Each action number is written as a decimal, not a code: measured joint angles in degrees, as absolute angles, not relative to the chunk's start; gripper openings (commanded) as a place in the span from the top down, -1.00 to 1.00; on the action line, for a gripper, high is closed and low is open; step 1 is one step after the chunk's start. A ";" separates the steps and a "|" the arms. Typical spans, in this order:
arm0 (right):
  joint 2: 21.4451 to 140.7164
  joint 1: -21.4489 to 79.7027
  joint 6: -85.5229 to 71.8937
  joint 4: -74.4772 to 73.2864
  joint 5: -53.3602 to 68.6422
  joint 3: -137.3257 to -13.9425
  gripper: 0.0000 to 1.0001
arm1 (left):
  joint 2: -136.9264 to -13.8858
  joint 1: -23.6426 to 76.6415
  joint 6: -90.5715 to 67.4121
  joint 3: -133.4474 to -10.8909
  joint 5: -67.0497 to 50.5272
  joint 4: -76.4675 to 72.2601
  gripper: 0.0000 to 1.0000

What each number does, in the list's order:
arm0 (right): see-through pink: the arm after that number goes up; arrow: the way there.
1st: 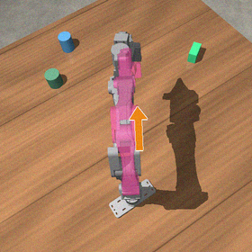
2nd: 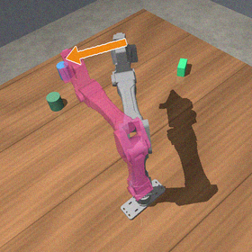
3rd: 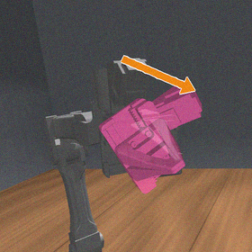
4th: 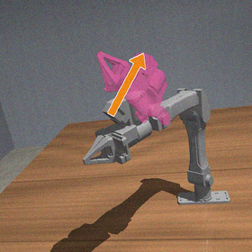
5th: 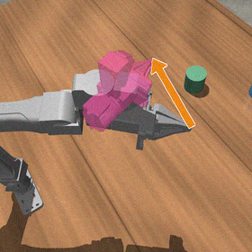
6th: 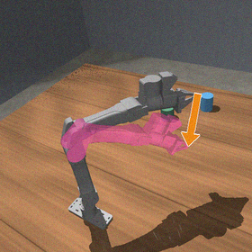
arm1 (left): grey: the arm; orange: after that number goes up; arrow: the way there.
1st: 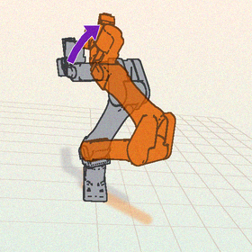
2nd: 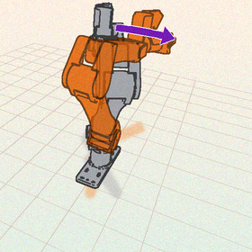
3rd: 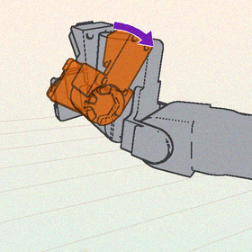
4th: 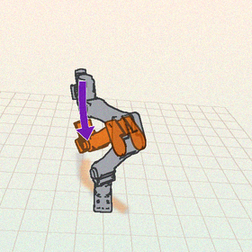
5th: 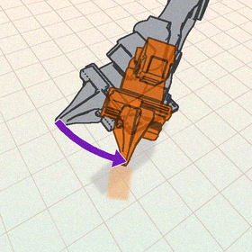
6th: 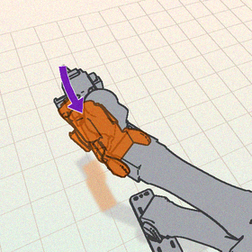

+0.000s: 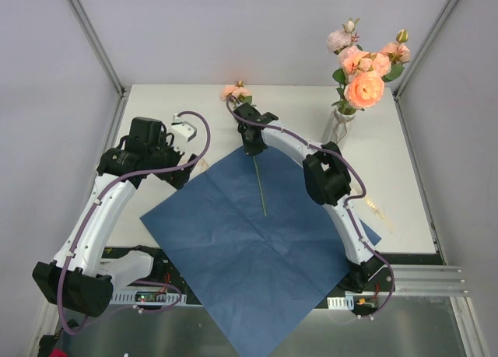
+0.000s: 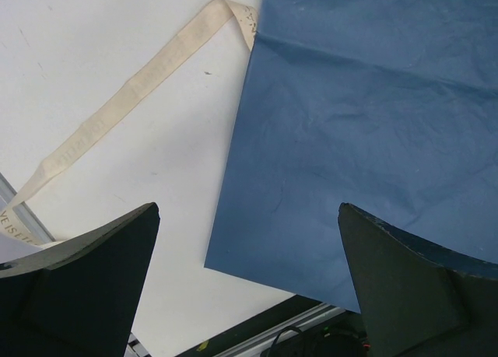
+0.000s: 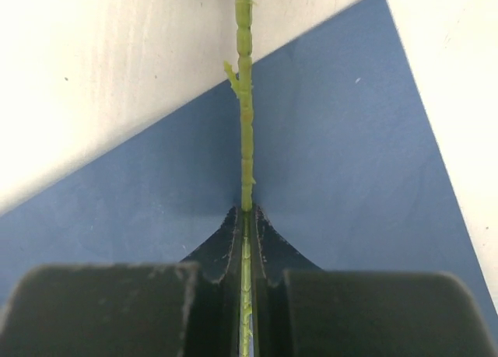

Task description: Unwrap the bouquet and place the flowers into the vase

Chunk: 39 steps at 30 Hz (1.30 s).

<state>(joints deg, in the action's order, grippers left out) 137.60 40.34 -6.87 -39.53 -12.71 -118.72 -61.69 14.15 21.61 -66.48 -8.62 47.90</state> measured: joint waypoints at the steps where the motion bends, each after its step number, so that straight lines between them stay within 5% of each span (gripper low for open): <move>1: 137.43 40.34 -6.87 -39.18 -12.99 -118.87 0.98 | -61.65 14.15 21.63 -66.48 -8.64 47.90 -0.98; 9: 128.73 40.80 -3.42 -33.41 -14.06 -119.44 0.98 | -60.73 14.15 21.63 -66.48 -8.73 47.90 -0.98; 28: 72.31 57.39 34.57 3.07 -20.25 -97.82 0.98 | -59.07 14.15 21.08 -66.30 -8.97 47.90 -0.98; 39: 54.41 51.18 61.82 45.69 -27.31 -72.88 0.98 | -60.73 14.15 21.04 -67.70 -8.97 47.90 -0.98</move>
